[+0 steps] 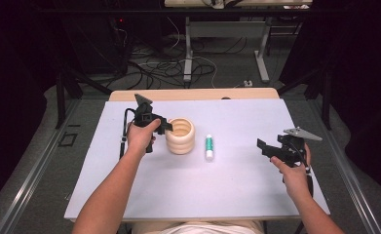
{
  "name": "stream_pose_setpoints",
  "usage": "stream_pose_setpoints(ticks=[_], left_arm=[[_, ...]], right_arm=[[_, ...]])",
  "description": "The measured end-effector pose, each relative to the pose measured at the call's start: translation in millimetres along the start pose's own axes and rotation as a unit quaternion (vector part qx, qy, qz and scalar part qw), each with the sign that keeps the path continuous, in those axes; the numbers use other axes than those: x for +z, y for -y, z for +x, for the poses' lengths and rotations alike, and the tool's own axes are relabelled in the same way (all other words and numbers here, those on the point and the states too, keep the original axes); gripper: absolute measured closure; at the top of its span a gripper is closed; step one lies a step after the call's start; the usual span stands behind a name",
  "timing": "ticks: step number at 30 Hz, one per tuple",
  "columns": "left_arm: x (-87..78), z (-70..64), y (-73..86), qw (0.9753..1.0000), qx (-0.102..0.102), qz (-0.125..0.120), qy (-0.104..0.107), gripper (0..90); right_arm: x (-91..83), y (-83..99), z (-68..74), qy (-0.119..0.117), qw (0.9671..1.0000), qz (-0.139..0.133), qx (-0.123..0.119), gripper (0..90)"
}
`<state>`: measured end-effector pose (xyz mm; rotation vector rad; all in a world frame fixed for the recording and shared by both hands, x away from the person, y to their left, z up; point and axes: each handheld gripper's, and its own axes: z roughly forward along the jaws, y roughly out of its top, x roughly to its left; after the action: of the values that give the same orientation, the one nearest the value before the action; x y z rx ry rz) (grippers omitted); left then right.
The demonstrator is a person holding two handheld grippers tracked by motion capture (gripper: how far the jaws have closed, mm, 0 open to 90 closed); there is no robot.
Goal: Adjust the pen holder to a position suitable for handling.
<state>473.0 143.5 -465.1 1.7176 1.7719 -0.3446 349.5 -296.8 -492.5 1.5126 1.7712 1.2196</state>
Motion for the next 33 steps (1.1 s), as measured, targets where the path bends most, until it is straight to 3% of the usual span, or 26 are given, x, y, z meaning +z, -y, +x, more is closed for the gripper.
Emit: stream_pose_setpoints(ticks=[1,2,3,4,7,21,33], left_arm=[[-0.4,0.2,1.6,1.0000,0.004,0.003,0.000,65.1],[-1.9,1.8,2.9,0.9997,0.020,0.013,-0.001,65.2],[-1.3,-0.2,5.0,1.0000,0.007,0.005,0.001,65.2],[-2.7,1.0,6.4,0.9998,0.018,0.013,0.001,65.2],[-3.2,1.1,12.2,0.9997,0.020,0.011,0.004,65.2],[-4.4,3.6,34.9,0.9974,0.057,0.042,0.011,65.2],[-2.1,9.2,41.3,0.9974,0.056,0.042,0.020,65.2]], right_arm=[[0.0,0.0,0.0,0.000,1.0000,0.000,0.000,14.9],[0.3,0.1,0.0,0.002,1.0000,0.000,-0.001,14.9],[-0.2,-0.1,0.2,0.000,1.0000,0.001,0.000,14.9],[-0.8,-0.2,-0.1,-0.002,1.0000,0.003,-0.002,14.9],[-0.3,0.0,0.7,-0.001,1.0000,0.002,0.001,14.9],[0.3,0.5,2.5,-0.001,1.0000,0.005,-0.002,14.9],[1.5,0.8,2.6,-0.002,1.0000,0.006,-0.007,14.9]])
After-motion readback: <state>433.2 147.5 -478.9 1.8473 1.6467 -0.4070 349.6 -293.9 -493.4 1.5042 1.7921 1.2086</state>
